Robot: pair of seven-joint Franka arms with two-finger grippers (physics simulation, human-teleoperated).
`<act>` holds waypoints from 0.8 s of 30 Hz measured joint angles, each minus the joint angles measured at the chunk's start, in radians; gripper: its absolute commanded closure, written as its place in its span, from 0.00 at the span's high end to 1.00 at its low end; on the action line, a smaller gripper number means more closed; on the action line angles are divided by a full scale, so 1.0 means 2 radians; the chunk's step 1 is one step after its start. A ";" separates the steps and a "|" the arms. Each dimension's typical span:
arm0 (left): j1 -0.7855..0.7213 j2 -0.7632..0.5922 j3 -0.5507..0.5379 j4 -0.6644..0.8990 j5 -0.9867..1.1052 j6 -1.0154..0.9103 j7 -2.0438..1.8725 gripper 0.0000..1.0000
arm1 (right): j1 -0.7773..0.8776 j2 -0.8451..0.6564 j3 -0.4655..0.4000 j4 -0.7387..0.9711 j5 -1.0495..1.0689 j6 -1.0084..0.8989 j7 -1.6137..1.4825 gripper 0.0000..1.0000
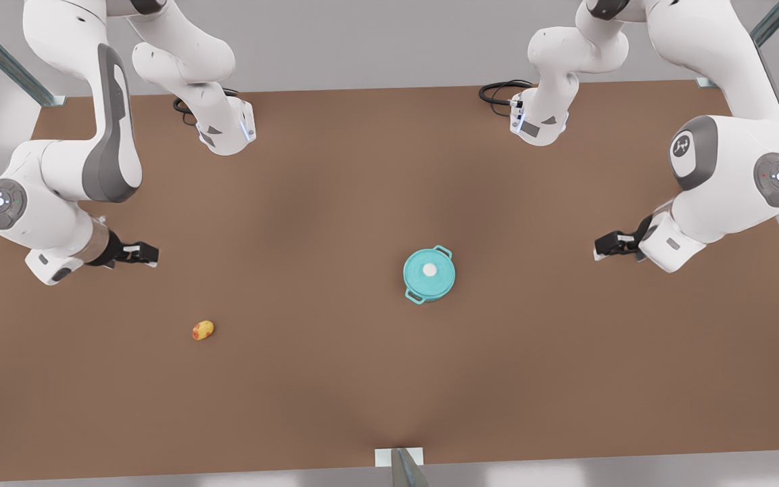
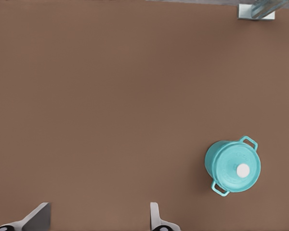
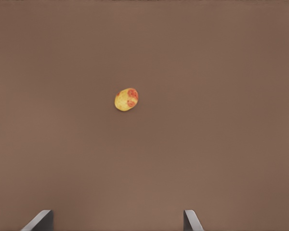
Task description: Open the pot lid and put the potato into the pot
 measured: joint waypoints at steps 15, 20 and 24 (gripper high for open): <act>-0.324 0.165 -0.006 0.056 0.024 0.085 -0.140 1.00 | 0.048 0.057 0.032 0.028 0.000 0.053 0.143 1.00; -0.315 0.209 -0.001 0.061 0.056 0.124 -0.206 1.00 | 0.042 0.120 0.028 0.026 -0.015 0.108 0.205 1.00; -0.304 0.220 -0.001 0.022 0.065 0.166 -0.241 1.00 | 0.037 0.150 0.026 0.024 -0.016 0.139 0.245 1.00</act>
